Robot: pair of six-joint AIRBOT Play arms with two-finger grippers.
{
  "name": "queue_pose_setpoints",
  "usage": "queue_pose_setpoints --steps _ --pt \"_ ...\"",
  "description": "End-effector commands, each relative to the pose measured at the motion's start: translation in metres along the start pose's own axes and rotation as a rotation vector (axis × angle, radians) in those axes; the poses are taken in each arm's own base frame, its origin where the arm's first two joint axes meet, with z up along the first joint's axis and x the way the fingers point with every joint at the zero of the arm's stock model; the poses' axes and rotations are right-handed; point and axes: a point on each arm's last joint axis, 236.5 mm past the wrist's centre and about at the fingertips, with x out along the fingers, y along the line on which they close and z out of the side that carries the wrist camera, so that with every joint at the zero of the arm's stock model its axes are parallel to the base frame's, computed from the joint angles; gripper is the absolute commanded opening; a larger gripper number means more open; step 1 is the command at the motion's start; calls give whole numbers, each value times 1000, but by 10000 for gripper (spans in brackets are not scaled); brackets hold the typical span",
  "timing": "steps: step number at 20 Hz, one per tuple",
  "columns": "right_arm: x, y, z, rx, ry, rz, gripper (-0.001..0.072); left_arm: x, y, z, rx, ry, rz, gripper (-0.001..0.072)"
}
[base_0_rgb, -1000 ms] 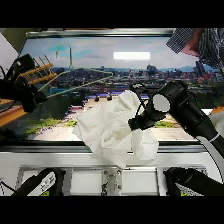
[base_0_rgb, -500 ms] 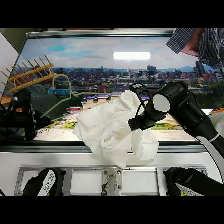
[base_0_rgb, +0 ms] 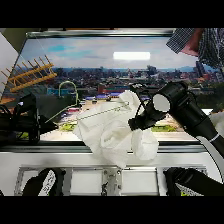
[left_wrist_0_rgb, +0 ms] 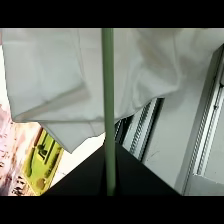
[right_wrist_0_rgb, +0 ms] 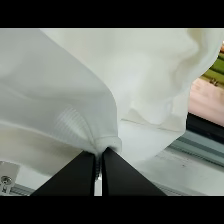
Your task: Fold the clothes and pants, and hang the long-sleeved shirts on hangers.
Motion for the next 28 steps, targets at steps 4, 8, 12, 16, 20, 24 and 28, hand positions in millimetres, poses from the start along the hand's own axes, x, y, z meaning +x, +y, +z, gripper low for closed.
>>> queue_pose_setpoints --steps 4,8,12,16,20,24,28 --pt "0 1 3 1 -13 5 23 4 -5 9 35 11 -49 15" --pt "0 2 11 3 -47 9 23 8 -10 12 59 15 -68 15" --pt "3 -16 27 100 -71 10 22 6 -8 11 51 13 -60 15" --pt "12 -43 37 192 -57 -1 23 6 -9 11 52 14 -62 16" --pt "11 -58 45 251 -79 2 22 7 -20 11 61 20 -112 15" --pt "9 -64 48 283 -90 8 23 18 -32 12 96 76 -162 15" --pt "9 -62 48 283 -88 20 23 26 -30 10 91 125 -147 15"
